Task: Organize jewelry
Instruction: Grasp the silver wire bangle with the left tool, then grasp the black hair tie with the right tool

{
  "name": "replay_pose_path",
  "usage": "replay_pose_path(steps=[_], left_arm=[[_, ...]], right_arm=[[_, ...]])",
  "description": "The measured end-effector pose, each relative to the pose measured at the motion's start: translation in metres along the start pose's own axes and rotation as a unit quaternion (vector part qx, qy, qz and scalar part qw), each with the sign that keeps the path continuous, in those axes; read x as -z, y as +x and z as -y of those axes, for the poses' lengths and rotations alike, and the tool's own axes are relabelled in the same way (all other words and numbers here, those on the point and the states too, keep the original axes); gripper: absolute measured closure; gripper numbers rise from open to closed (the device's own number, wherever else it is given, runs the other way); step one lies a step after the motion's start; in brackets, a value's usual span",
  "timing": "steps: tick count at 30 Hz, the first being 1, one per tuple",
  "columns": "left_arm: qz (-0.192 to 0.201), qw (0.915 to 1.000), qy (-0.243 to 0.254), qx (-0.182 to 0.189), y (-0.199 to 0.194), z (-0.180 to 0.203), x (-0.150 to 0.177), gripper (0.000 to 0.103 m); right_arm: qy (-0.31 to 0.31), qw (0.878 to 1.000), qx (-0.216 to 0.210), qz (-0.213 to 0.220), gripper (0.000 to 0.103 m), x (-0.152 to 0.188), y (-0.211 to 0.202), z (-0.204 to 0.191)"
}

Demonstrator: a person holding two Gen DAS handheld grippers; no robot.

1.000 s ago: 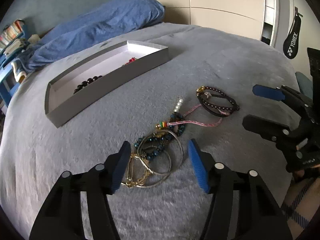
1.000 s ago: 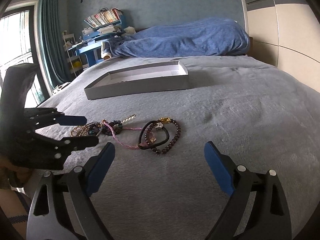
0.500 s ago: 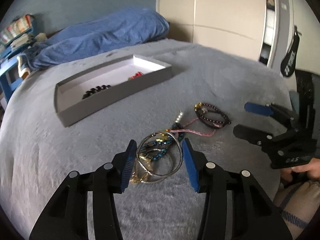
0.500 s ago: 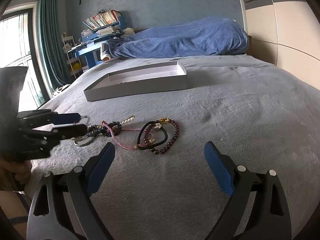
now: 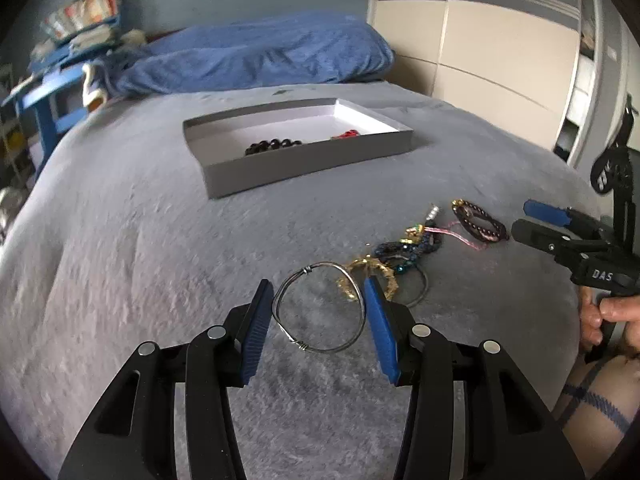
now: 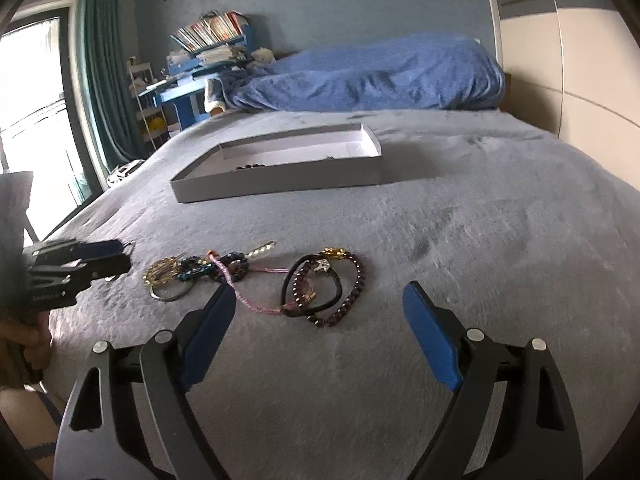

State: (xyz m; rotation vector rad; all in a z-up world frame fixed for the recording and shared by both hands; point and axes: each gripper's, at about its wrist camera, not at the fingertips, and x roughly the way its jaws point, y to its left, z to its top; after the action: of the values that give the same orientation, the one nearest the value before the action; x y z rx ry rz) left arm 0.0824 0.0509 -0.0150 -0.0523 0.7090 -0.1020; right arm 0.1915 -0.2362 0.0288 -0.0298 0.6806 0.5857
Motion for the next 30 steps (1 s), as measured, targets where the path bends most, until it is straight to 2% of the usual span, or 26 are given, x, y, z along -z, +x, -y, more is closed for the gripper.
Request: replay_pose_path(steps=[1, 6, 8, 14, 19, 20, 21, 23, 27, 30], left_arm=[[0.001, 1.0000, -0.004, 0.000, 0.000, -0.001, 0.000, 0.055], [-0.002, 0.9999, -0.010, 0.002, 0.002, -0.003, 0.001, 0.055], [-0.001, 0.9999, -0.014, 0.005, 0.002, -0.005, 0.001, 0.055], [0.002, 0.9996, -0.026, 0.011, 0.001, -0.008, 0.002, 0.055], [-0.002, 0.9997, -0.020, 0.011, 0.001, -0.007, 0.002, 0.055], [-0.002, 0.9997, -0.020, 0.011, 0.002, -0.006, 0.002, 0.055], [-0.002, 0.9998, -0.019, 0.011, 0.002, -0.006, 0.002, 0.055], [-0.004, 0.9998, -0.019, 0.010, 0.002, -0.006, 0.001, 0.055], [-0.004, 0.9998, -0.017, 0.008, 0.003, -0.005, 0.002, 0.055], [-0.004, 0.9998, -0.015, 0.008, 0.003, -0.004, 0.003, 0.055]], right_arm=[[0.002, 1.000, 0.001, -0.002, 0.019, -0.003, 0.002, 0.001], [-0.011, 1.000, -0.001, -0.021, 0.042, -0.016, 0.012, -0.004], [-0.018, 0.999, 0.000, -0.029, 0.046, -0.018, 0.017, -0.006], [-0.041, 0.996, 0.012, -0.077, 0.047, -0.021, 0.044, -0.013], [-0.049, 0.994, 0.015, -0.098, 0.047, -0.023, 0.057, -0.014], [-0.050, 0.994, 0.013, -0.100, 0.053, -0.023, 0.058, -0.014], [-0.049, 0.993, 0.011, -0.104, 0.065, -0.022, 0.059, -0.014], [-0.044, 0.994, 0.004, -0.100, 0.074, -0.020, 0.057, -0.011], [-0.023, 0.997, -0.020, -0.078, 0.089, -0.018, 0.044, -0.002], [0.012, 0.997, -0.044, -0.062, 0.090, -0.016, 0.034, 0.010]])
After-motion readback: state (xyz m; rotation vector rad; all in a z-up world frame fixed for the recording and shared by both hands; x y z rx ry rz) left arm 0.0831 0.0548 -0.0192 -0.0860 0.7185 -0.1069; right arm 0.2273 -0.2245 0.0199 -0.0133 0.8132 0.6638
